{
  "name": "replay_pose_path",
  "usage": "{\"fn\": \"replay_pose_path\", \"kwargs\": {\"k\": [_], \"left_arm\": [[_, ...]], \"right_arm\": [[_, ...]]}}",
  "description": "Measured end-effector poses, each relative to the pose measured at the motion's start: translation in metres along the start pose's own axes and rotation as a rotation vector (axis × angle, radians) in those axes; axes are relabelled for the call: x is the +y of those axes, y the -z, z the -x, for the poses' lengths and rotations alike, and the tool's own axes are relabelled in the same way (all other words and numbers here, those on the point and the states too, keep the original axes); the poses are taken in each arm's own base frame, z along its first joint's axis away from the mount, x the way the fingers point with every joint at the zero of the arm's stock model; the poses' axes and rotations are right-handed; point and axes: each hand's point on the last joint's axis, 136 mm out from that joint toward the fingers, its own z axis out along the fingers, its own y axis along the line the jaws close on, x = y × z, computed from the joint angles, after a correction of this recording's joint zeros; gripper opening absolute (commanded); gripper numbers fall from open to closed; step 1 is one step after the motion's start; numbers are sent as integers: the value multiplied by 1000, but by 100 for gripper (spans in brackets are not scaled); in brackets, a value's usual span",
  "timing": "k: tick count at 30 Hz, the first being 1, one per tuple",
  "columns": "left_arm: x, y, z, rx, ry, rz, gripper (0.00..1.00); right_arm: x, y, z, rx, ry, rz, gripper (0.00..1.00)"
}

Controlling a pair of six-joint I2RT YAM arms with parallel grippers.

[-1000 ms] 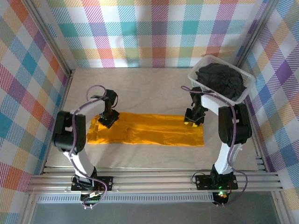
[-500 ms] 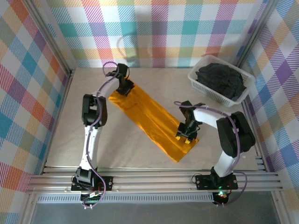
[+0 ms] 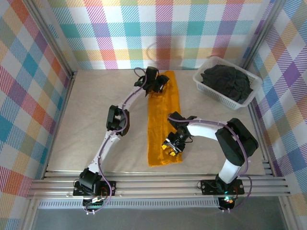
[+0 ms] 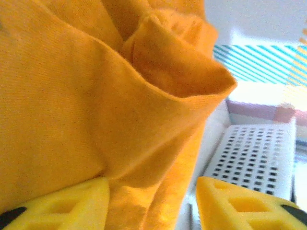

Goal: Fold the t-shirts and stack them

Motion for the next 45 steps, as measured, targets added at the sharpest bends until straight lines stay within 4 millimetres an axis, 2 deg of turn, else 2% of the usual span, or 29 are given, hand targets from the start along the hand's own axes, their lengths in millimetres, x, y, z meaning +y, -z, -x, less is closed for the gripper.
{"fn": "replay_pose_path", "kwargs": {"k": [3, 6, 8, 11, 13, 14, 16, 18, 19, 21, 23, 25, 26, 28, 29, 31, 39, 42, 45], "left_arm": [[-8, 3, 9, -26, 4, -23, 73], [-10, 16, 28, -71, -23, 2, 75], [-9, 32, 40, -101, -59, 60, 75], [-18, 73, 45, -112, -129, 156, 70], [-25, 113, 41, -107, -177, 219, 67], [-28, 139, 31, -94, -209, 255, 67], [-23, 187, 0, -49, -257, 313, 64], [-8, 233, -46, 24, -303, 351, 62], [9, 254, -76, 86, -321, 375, 61], [51, 286, -129, 209, -340, 428, 62], [111, 311, -186, 370, -335, 508, 64], [171, 332, -228, 512, -291, 604, 66], [196, 342, -243, 561, -259, 648, 67], [230, 358, -266, 630, -206, 715, 67], [240, 363, -275, 650, -186, 731, 67], [244, 364, -284, 664, -175, 723, 66], [230, 339, -302, 648, -172, 607, 59], [231, 336, -307, 647, -180, 638, 51], [235, 336, -308, 643, -166, 672, 33]], "right_arm": [[7, 5, 3, -21, 4, 5, 46], [9, 16, 5, -54, 6, 6, 48], [7, 30, 6, -83, 17, 16, 50], [6, 65, 10, -149, 53, 66, 52], [4, 91, 15, -204, 91, 118, 53], [2, 103, 17, -233, 114, 144, 53], [-9, 120, 21, -273, 152, 166, 54], [-24, 125, 22, -286, 189, 149, 54], [-30, 123, 20, -272, 215, 129, 54], [-41, 112, 14, -222, 250, 96, 54], [-55, 93, 7, -139, 266, 56, 54], [-69, 76, 2, -69, 262, 16, 54], [-76, 69, 0, -33, 255, -4, 54], [-81, 60, -3, 17, 251, -30, 53], [-81, 55, -3, 41, 252, -35, 53], [-82, 47, -4, 75, 253, -45, 52], [-85, 27, -6, 114, 263, -55, 44], [-84, 24, -6, 115, 263, -49, 40], [-81, 21, -7, 117, 266, -48, 32]]}}
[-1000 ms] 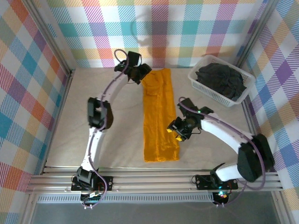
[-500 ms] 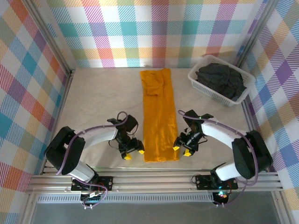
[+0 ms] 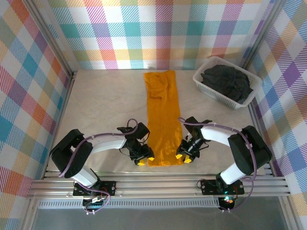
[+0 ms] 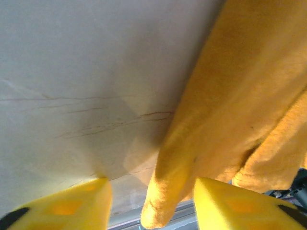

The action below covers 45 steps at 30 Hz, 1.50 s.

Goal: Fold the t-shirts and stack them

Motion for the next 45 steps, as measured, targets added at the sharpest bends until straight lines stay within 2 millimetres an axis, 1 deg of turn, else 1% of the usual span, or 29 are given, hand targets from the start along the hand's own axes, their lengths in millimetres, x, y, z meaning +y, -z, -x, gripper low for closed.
{"fn": "replay_pose_path", "kwargs": {"k": [2, 4, 5, 7, 10, 12, 17, 20, 25, 28, 31, 32, 33, 35, 37, 39, 42, 45], "left_arm": [[4, -2, 0, 7, 16, 23, 17], [5, -4, -1, 16, 16, 36, 6], [4, -5, -2, 19, 11, 39, 1], [0, -6, -3, 18, -7, 28, 0], [-7, -9, -8, 23, -54, 9, 0], [-9, -12, -15, 34, -85, -9, 0], [2, -10, -29, 53, -102, -27, 0], [3, -4, -33, 47, -100, -44, 0], [-12, 13, -33, 0, -119, -102, 0], [-36, 33, -28, -61, -145, -157, 0], [-68, 62, -16, -146, -164, -230, 0], [-79, 74, -9, -179, -166, -260, 0], [-88, 86, -1, -216, -157, -286, 0], [-98, 107, 19, -282, -129, -327, 0], [-102, 126, 41, -339, -85, -356, 0], [-104, 141, 68, -390, -30, -374, 0], [-106, 154, 107, -445, 38, -380, 0], [-111, 163, 143, -482, 83, -380, 0]], "right_arm": [[0, -4, -2, 9, 5, -10, 21], [1, -7, -3, 15, 2, -18, 8], [1, -8, -4, 15, 1, -20, 4], [1, -8, -5, 14, 2, -24, 0], [2, -5, -7, 1, 13, -29, 0], [3, 0, -12, -7, 26, -25, 0], [2, 8, -25, -16, 51, -2, 0], [0, 11, -31, -6, 42, 1, 0], [1, 21, -36, -21, 30, 2, 0], [14, 39, -32, -63, 24, 28, 0], [37, 65, -20, -127, 25, 76, 0], [46, 77, -13, -156, 24, 98, 0], [55, 89, -6, -184, 22, 121, 0], [72, 110, 10, -230, 16, 160, 0], [87, 126, 27, -263, 5, 186, 0], [102, 141, 50, -294, -5, 204, 0], [119, 155, 82, -325, -25, 218, 0], [129, 163, 114, -350, -46, 222, 0]]}}
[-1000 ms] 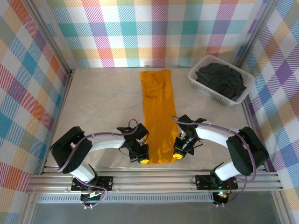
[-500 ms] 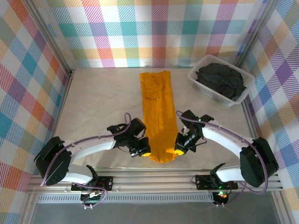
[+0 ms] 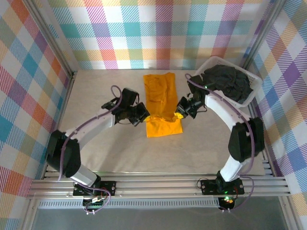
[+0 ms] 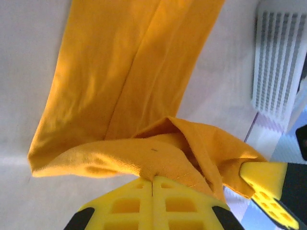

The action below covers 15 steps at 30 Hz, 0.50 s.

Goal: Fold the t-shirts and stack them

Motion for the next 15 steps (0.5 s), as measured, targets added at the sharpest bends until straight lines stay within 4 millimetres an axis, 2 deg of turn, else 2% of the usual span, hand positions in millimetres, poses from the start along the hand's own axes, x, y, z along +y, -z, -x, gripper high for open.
{"fn": "replay_pose_path", "kwargs": {"k": [3, 8, 11, 15], "left_arm": [[-10, -12, 29, -30, 15, 3, 0], [-27, -31, 63, -54, -10, -2, 0], [-31, -40, 75, -61, -22, 0, 0], [-25, -50, 87, -59, -16, 25, 0]], "right_arm": [[9, -5, 31, -27, -13, 3, 0], [24, -12, 70, -54, -23, 17, 0], [26, -19, 84, -56, -34, 16, 0], [18, -34, 93, -38, -60, -7, 0]]}}
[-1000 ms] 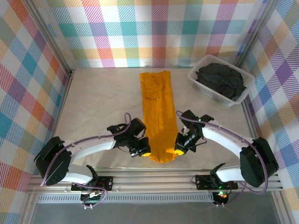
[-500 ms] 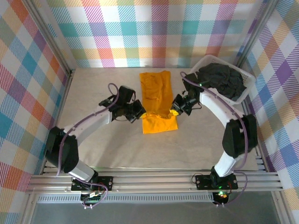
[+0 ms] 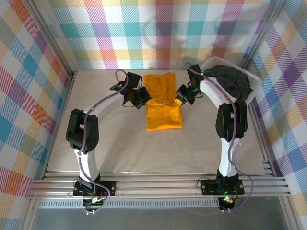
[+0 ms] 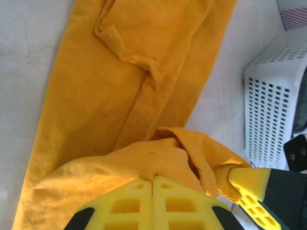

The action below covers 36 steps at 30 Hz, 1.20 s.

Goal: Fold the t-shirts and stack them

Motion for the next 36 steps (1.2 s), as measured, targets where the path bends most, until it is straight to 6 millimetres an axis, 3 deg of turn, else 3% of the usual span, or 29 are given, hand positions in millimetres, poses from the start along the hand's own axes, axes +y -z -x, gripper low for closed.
{"fn": "replay_pose_path", "kwargs": {"k": [11, 12, 13, 15, 17, 20, 23, 26, 31, 33, 36], "left_arm": [[3, -24, 26, 2, 3, 36, 0], [2, -27, 29, 4, 2, 38, 0], [2, -29, 31, 3, 0, 38, 4], [1, -36, 37, 5, -5, 40, 25], [1, -40, 43, 5, -11, 40, 38], [3, -40, 50, 0, -23, 39, 49], [4, -35, 51, -17, -35, 35, 49], [22, -15, 36, -31, -20, 53, 46], [53, 23, -10, -18, 62, 42, 43], [66, 24, -28, -3, 108, 39, 42], [84, 8, -60, 47, 172, 56, 46]], "right_arm": [[5, -28, 28, 21, -23, -20, 0], [5, -30, 30, 21, -26, -21, 4], [4, -31, 32, 22, -30, -23, 14], [2, -33, 36, 22, -40, -27, 34], [3, -32, 43, 11, -36, -31, 43], [5, -25, 52, -20, -17, -42, 46], [4, -13, 56, -56, 3, -52, 47], [-7, -1, 45, -76, 10, -67, 46], [-39, 21, -3, -82, 21, -66, 47], [-49, 22, -25, -74, 40, -60, 47], [-67, 9, -52, -34, 47, -56, 48]]}}
